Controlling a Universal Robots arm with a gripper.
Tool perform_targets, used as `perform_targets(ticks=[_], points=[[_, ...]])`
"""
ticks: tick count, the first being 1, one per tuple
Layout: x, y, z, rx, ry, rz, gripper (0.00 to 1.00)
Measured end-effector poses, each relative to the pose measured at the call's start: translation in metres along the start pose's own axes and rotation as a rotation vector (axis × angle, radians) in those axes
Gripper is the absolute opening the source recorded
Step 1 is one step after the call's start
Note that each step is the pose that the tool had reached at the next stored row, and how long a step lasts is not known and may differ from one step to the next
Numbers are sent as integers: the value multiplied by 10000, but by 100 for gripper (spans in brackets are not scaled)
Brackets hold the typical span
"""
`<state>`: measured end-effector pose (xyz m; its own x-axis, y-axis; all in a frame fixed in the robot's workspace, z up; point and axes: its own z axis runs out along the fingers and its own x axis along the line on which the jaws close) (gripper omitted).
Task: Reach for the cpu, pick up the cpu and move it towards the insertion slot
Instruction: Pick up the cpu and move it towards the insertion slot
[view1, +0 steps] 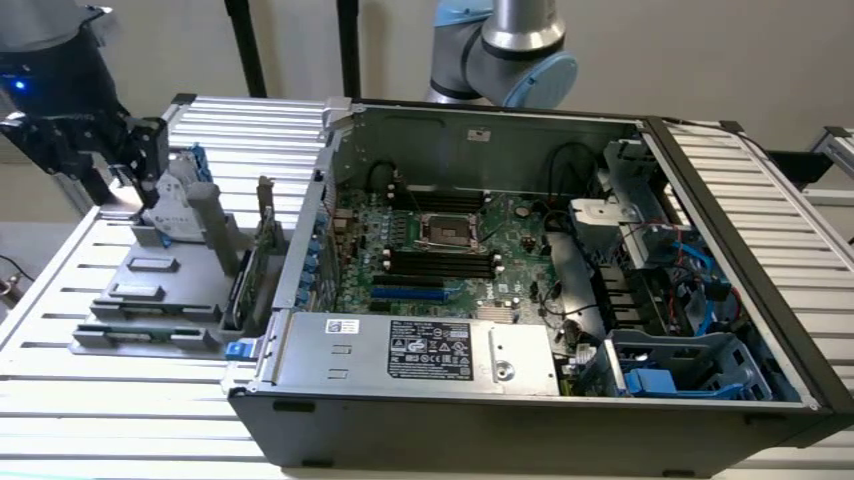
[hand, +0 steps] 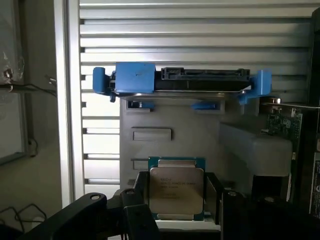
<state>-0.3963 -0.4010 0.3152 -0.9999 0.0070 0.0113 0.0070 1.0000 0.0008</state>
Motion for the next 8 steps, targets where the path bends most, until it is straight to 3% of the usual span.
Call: perform_targets(ticks=[8], points=[[-360, 3, -343, -8, 23, 0, 55]])
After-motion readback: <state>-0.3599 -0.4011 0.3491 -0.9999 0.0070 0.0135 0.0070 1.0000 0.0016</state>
